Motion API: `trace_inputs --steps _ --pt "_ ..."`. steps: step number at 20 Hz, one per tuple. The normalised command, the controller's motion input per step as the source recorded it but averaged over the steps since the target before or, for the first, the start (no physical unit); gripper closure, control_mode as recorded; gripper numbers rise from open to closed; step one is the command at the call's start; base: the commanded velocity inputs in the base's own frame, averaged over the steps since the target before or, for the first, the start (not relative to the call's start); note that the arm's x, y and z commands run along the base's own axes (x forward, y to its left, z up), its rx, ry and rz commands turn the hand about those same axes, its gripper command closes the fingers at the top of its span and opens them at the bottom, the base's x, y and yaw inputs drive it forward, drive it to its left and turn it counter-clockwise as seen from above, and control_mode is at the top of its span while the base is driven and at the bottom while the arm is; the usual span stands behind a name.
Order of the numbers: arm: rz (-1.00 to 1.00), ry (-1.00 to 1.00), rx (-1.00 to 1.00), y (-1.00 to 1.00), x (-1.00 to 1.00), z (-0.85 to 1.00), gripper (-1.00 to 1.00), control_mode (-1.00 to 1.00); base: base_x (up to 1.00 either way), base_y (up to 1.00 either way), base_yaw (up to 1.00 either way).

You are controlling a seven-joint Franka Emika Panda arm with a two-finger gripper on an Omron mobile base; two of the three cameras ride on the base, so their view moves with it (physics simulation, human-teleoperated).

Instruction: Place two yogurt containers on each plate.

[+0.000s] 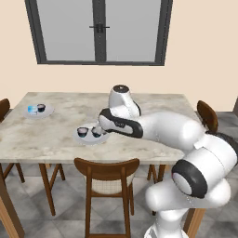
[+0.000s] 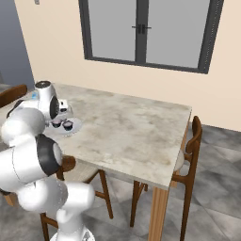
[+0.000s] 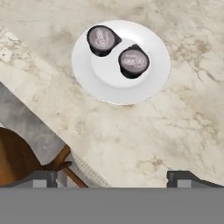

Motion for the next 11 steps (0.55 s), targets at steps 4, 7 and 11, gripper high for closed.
trace_inputs --steps 4,7,11 --pt "-0.14 -0.15 0.0 -0.44 -1.0 0.06 -1.0 -1.0 0.0 0.0 0.0" --pt "-0.11 -0.17 0.0 -0.46 -1.0 0.02 -1.0 -1.0 0.0 0.0 0.0" --pt "-0.11 -0.22 0.0 -0.5 -0.97 0.0 -1.0 -1.0 0.0 0.0 0.0"
